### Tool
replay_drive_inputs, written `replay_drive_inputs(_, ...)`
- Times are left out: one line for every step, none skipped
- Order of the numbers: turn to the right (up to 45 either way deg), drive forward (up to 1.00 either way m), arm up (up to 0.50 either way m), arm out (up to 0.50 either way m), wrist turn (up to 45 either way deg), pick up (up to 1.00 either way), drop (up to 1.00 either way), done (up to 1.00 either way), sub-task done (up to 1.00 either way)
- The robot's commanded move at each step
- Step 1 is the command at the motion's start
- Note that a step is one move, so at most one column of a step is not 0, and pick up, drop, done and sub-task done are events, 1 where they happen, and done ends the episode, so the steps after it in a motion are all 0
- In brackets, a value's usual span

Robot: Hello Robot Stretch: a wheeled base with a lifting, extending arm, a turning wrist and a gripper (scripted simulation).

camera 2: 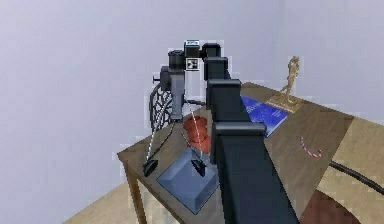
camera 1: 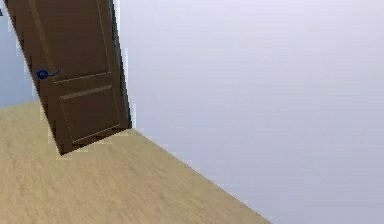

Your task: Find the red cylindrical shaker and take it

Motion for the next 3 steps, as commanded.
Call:
replay_drive_inputs(0.0, 0.0, 0.0, 0.0, 45.0, 0.0, 0.0, 0.0, 0.0)
replay_drive_inputs(0.0, 0.0, 0.0, 0.0, 45.0, 0.0, 0.0, 0.0, 0.0)
replay_drive_inputs(0.0, 0.0, 0.0, 0.0, 45.0, 0.0, 0.0, 0.0, 0.0)
